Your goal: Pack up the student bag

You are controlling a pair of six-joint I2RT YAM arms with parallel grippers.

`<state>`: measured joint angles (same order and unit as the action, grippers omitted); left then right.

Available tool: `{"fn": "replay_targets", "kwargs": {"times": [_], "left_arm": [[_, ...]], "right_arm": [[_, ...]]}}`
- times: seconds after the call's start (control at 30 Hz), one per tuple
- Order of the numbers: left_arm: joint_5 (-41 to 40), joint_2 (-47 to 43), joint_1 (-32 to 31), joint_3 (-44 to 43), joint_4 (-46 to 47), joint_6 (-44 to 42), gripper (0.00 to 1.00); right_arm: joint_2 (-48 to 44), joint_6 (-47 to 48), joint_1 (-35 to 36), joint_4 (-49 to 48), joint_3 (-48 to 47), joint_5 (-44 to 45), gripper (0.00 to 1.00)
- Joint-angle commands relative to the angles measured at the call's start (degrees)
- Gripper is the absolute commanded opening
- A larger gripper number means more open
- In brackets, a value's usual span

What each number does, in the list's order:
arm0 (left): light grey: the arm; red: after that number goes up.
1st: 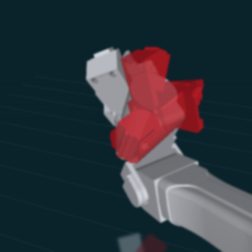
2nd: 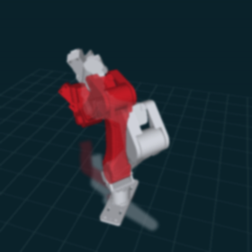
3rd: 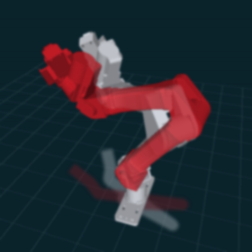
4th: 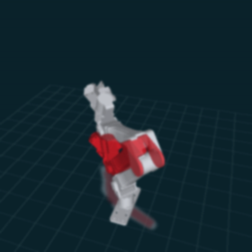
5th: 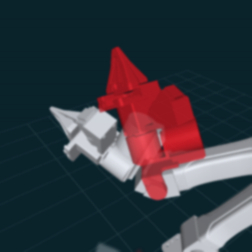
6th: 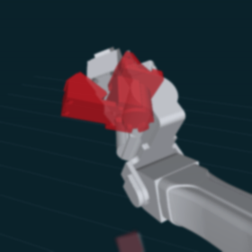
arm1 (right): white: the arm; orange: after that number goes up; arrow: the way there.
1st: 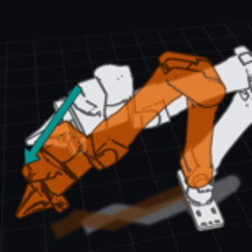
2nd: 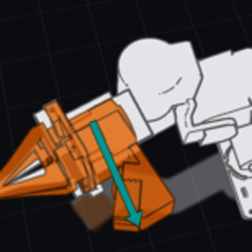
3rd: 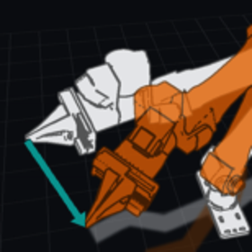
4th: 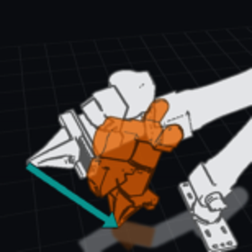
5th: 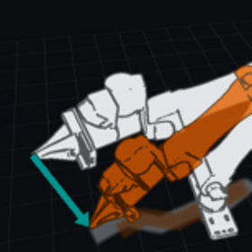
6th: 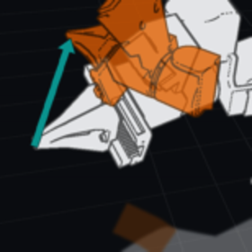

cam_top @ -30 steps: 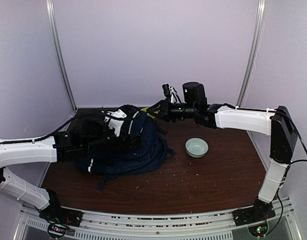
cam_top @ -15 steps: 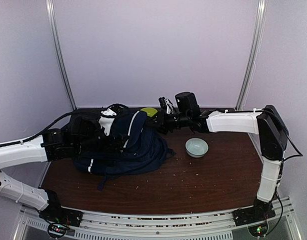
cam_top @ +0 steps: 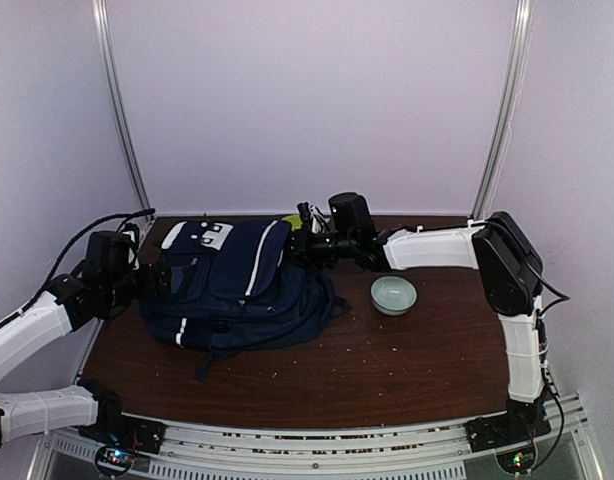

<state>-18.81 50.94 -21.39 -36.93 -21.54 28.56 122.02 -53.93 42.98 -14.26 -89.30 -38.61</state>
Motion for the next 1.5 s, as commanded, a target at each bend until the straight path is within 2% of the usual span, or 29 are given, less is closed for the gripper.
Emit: {"fn": "replay_targets", "kwargs": {"times": [0.0,0.17,0.33,0.43,0.5,0.6,0.73,0.8,0.9,1.0,1.07,1.13,1.2,1.3,1.37,1.47], "left_arm": [[10.6,3.2,7.5,3.6,2.9,3.8,0.98],[15.3,6.1,12.3,5.5,7.4,4.5,0.98],[18.5,6.8,14.8,5.3,8.0,3.1,0.97],[21.6,4.9,14.8,4.6,7.7,1.2,0.87],[24.0,2.3,14.5,5.0,9.0,-0.1,0.81],[23.7,-1.9,14.0,5.7,9.2,-0.2,0.79],[23.7,-4.3,10.0,4.5,9.0,-2.4,0.75],[21.5,-3.8,4.2,2.2,8.2,-6.7,0.72],[16.8,-0.6,-6.6,-1.7,6.5,-16.6,0.72],[15.2,4.5,-11.9,-3.7,4.4,-28.4,0.80],[11.8,6.7,-13.9,-3.8,3.6,-33.8,0.84],[11.9,7.2,-14.2,-2.6,5.8,-37.6,0.84],[13.8,6.8,-15.2,-0.4,10.5,-43.8,0.83],[17.0,6.5,-18.0,3.7,19.0,-58.7,0.82],[16.4,7.2,-18.2,5.4,25.1,-64.0,0.82],[14.7,9.7,-18.2,5.7,27.6,-71.3,0.81]], "right_arm": [[-0.3,0.6,0.5,0.4,-1.7,0.2,0.15],[-6.6,4.1,-1.1,2.9,6.1,-0.7,0.25],[-15.6,12.0,-2.1,10.1,15.3,2.0,0.28],[-21.3,16.5,-1.0,13.3,20.6,7.9,0.27],[-24.9,20.1,1.8,13.9,23.6,14.1,0.26],[-27.8,23.5,9.0,10.8,26.9,23.0,0.26],[-25.0,19.7,16.0,3.2,25.7,26.7,0.27],[-22.0,19.5,17.0,4.5,21.7,27.9,0.28],[-16.7,18.9,17.6,6.9,15.8,23.8,0.29],[-14.1,18.3,17.9,8.1,13.2,21.3,0.29],[-14.2,18.8,18.0,9.6,12.4,22.1,0.29],[-15.3,19.3,18.1,10.6,12.9,23.5,0.29],[-16.3,19.2,18.3,10.2,14.7,24.7,0.29],[-16.4,18.6,18.0,9.8,15.3,25.3,0.30],[-16.1,18.6,17.9,10.2,14.7,25.1,0.30],[-15.9,18.6,17.7,9.9,14.7,24.8,0.30]]}}
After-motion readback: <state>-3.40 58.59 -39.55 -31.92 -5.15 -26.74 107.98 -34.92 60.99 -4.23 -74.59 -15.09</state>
